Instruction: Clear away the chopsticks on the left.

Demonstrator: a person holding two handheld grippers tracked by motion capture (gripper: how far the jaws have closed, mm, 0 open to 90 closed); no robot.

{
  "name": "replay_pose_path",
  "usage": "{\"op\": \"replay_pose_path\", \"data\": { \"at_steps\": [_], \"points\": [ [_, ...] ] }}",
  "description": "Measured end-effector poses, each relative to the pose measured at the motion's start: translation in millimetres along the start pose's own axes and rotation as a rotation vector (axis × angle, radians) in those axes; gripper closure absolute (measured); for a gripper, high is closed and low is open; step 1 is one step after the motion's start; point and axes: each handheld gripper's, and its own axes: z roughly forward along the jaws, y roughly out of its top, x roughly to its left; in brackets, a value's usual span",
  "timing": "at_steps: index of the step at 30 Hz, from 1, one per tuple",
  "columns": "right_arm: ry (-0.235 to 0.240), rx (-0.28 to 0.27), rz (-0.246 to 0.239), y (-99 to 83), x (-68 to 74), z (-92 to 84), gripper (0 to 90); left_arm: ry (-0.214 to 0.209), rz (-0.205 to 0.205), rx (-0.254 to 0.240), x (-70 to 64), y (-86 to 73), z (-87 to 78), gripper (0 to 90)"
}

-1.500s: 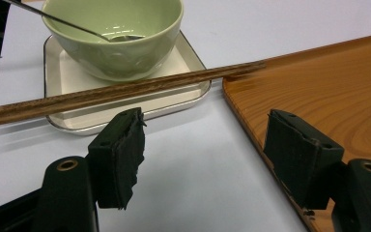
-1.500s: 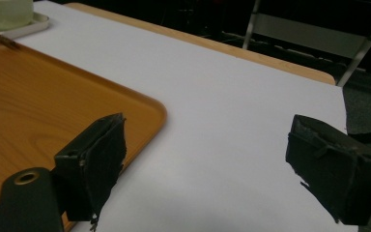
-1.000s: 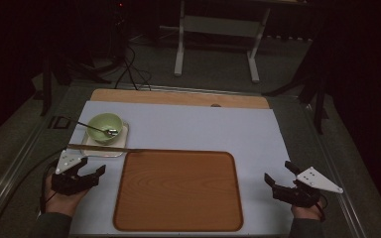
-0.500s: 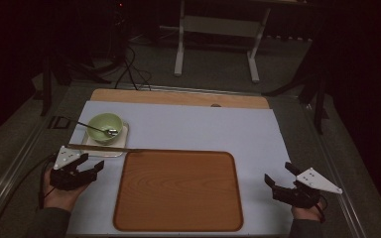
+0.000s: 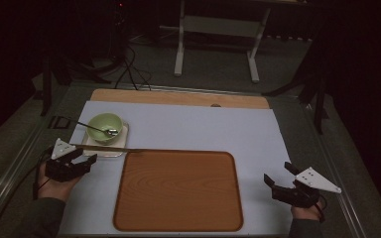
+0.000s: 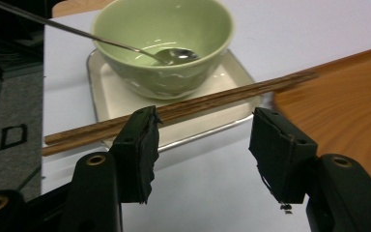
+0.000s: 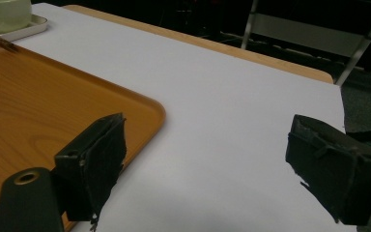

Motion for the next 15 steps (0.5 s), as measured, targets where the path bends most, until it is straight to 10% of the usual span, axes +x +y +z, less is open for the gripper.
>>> {"op": "replay_pose_path", "data": {
  "at_steps": [15],
  "points": [
    [0.001,0.006,-0.002,-0.5,0.7,-1.5,14.0,0.022,0.043,0.008,9.1,3.7,31.1,42.3]
  ]
}}
